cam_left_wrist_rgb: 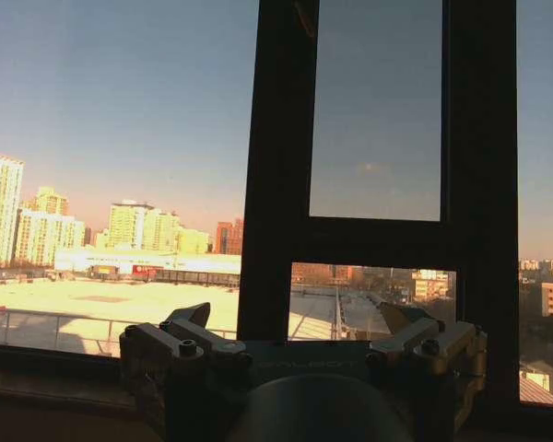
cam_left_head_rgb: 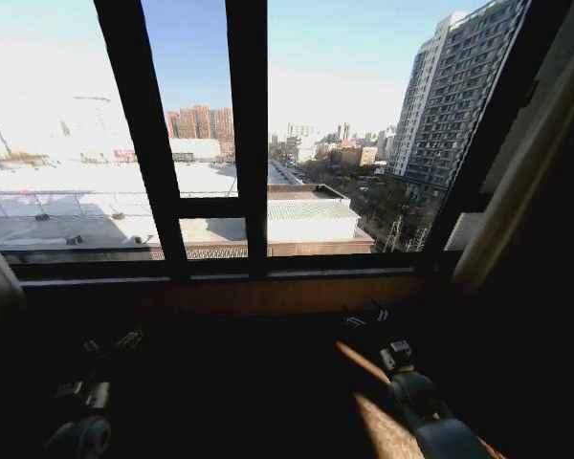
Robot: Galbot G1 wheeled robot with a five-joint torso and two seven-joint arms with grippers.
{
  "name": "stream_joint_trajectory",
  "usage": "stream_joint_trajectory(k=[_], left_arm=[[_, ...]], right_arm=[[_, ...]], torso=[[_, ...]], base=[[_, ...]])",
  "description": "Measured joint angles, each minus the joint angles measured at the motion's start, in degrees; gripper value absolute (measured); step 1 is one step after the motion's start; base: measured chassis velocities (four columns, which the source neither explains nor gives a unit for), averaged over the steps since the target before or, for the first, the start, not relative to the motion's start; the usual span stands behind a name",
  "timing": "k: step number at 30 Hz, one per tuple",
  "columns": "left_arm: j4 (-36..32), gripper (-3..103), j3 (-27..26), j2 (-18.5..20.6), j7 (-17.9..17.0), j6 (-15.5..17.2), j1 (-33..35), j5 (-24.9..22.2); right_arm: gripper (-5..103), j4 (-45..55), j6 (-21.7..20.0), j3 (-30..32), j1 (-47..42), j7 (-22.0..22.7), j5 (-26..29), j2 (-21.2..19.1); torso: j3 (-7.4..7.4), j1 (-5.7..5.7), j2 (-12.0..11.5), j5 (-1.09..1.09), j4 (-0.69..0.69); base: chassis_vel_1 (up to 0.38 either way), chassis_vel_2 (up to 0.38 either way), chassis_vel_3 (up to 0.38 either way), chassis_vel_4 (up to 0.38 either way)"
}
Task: Open the curtains by pulling them apart, changing their state from closed to fully open.
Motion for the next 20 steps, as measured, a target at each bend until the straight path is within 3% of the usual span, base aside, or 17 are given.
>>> stream_joint_trajectory(k=[20], left_arm=[[0.00, 100, 0.01, 0.00, 0.00, 0.00, 0.01, 0.00]], right_arm=[[100, 0.00, 0.00, 0.00, 0.01, 0.00, 0.00, 0.00]], torso=[[-0.03, -0.05, 0.03, 0.01, 0.00]], base=[[-0.009, 0.007, 0.017, -0.001]])
